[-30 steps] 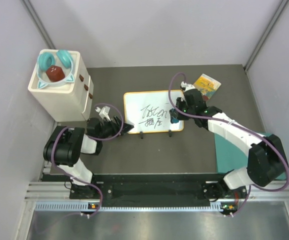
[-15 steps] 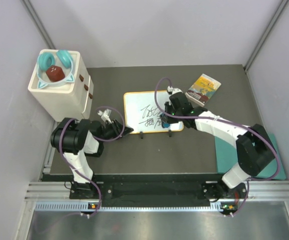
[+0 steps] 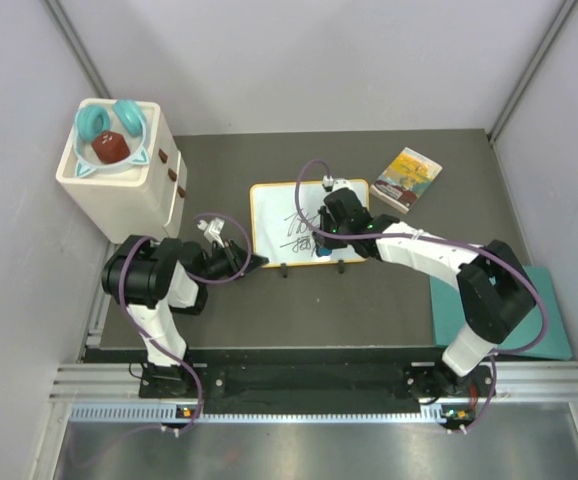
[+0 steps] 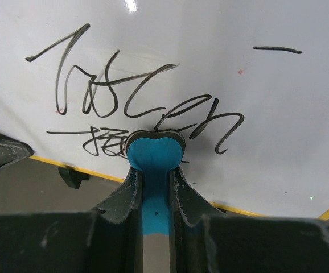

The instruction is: Erase the whiteboard

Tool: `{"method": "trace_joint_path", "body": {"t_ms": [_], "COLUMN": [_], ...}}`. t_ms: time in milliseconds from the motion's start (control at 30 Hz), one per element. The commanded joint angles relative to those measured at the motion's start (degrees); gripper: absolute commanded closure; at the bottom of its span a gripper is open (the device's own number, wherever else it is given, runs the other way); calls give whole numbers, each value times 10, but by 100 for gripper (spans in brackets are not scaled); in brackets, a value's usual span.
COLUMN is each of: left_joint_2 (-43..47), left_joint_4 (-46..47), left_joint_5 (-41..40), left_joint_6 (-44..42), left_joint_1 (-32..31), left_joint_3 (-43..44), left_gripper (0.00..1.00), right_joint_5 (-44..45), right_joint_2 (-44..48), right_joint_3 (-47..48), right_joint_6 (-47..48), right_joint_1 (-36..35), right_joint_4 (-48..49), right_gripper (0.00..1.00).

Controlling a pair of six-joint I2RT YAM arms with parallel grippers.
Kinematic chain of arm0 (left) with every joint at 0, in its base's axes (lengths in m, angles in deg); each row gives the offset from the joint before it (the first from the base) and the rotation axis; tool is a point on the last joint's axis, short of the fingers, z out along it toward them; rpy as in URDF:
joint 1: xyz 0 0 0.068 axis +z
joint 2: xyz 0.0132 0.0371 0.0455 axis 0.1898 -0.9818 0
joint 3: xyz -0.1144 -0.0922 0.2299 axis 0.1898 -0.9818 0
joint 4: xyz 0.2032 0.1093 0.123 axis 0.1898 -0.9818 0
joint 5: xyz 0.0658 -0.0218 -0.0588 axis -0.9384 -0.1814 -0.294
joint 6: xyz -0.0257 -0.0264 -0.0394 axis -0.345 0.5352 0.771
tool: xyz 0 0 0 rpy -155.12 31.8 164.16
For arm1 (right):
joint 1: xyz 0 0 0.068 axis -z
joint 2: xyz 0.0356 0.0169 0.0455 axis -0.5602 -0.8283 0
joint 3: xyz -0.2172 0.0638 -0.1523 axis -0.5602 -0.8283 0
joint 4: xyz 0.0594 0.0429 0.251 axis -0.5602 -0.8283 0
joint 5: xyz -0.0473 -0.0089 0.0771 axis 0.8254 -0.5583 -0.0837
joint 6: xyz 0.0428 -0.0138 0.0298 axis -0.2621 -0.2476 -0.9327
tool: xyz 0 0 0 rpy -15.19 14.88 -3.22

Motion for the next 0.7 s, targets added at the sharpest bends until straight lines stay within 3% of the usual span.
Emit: {"method": "trace_joint_path", "body": {"t_ms": [0,200,367,667], "left_joint_2": [-27,-28,-21,-8], "left_joint_4": [19,-23,-23,-60], "left_joint_5": [-33,-66,-76,-77], "left_joint_6": [-7,-3,1,-25], "left_joint_1": [4,3,3,-8], "left_joint_3": [15,15,4,13], "left_gripper": [92,100,100,100], "right_joint_5": [43,79,132,246], "right_joint_2": [-15,-27,-45,-141], "right_joint_3": [33,28,23,111], "right_joint_6": [-4,-25,-47,-4], "right_joint_1": [-15,-22,-39,-135], "right_joint_4": [15,33,44,7], "right_gripper": [100,100,100,100]}}
